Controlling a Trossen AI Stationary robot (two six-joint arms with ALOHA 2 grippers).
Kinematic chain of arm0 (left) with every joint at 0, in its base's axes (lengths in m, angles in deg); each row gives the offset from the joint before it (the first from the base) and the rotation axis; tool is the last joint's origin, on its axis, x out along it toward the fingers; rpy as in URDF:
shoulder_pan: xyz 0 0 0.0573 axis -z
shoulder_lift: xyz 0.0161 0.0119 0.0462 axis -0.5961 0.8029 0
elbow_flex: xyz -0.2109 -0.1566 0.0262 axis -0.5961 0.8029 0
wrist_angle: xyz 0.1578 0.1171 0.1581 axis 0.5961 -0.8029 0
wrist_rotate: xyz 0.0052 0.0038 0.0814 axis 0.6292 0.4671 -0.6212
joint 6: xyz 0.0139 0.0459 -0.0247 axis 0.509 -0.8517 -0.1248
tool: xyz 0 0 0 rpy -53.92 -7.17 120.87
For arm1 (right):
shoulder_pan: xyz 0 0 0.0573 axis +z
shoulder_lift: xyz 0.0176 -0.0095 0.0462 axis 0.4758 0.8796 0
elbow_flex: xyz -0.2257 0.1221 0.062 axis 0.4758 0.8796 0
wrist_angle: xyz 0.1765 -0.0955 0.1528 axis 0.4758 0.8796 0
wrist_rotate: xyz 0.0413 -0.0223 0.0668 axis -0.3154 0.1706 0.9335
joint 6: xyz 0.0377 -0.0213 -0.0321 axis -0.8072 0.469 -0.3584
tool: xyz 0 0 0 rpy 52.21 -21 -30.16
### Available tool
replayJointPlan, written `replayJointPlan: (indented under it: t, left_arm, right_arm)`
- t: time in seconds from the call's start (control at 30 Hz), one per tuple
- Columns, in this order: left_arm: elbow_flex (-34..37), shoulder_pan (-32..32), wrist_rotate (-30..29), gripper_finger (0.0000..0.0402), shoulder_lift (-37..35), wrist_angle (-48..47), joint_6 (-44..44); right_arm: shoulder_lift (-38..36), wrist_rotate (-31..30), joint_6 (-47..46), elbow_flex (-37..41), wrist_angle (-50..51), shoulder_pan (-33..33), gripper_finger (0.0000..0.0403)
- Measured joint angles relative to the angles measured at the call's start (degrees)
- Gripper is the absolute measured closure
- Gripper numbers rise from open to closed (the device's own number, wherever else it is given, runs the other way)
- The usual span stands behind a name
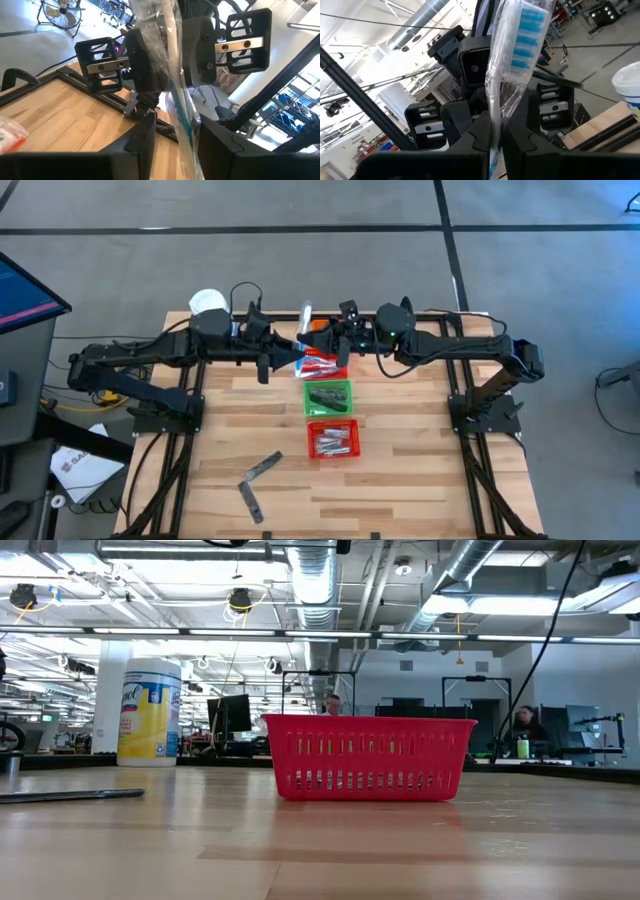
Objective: Pick & Place Travel size toiletries
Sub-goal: Put the blue toothbrush into the top red basket
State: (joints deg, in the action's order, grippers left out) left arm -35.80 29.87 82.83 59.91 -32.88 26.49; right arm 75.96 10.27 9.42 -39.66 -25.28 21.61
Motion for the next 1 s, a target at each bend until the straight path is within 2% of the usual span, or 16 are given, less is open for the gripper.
replayJointPlan:
  t: [0.13,0.2,0.37,0.63,0.8,0.9,1.0]
  left_arm:
    - [0.0,0.0,0.0,0.0280,0.0,0.1,1.2]
    - [0.0,0.0,0.0,0.0294,0.0,0.1,1.6]
    - [0.0,0.0,2.1,0.0380,0.0,0.1,2.9]
    - [0.0,0.0,5.0,0.0394,-0.5,-0.5,3.3]
    - [0.1,0.4,5.4,0.0394,-1.4,-1.1,4.3]
    - [0.0,0.4,5.3,0.0394,-2.9,-1.1,4.1]
    - [0.0,0.2,5.3,0.0394,-4.4,-1.3,3.8]
  right_arm:
    - [0.0,-0.4,0.2,0.0,-0.2,0.1,0.0389]
    - [0.0,-0.4,0.2,0.0,-0.1,0.1,0.0389]
    - [0.0,0.4,0.4,0.0,-0.1,0.0,0.0380]
    - [0.0,7.1,-2.7,0.0,-0.1,-0.4,0.0251]
    - [0.0,16.5,-6.8,0.0,0.3,-2.0,0.0172]
    - [0.0,21.5,-9.1,0.0,1.1,-3.2,0.0149]
    - [-1.5,22.4,-7.8,0.0,7.7,-3.9,0.0146]
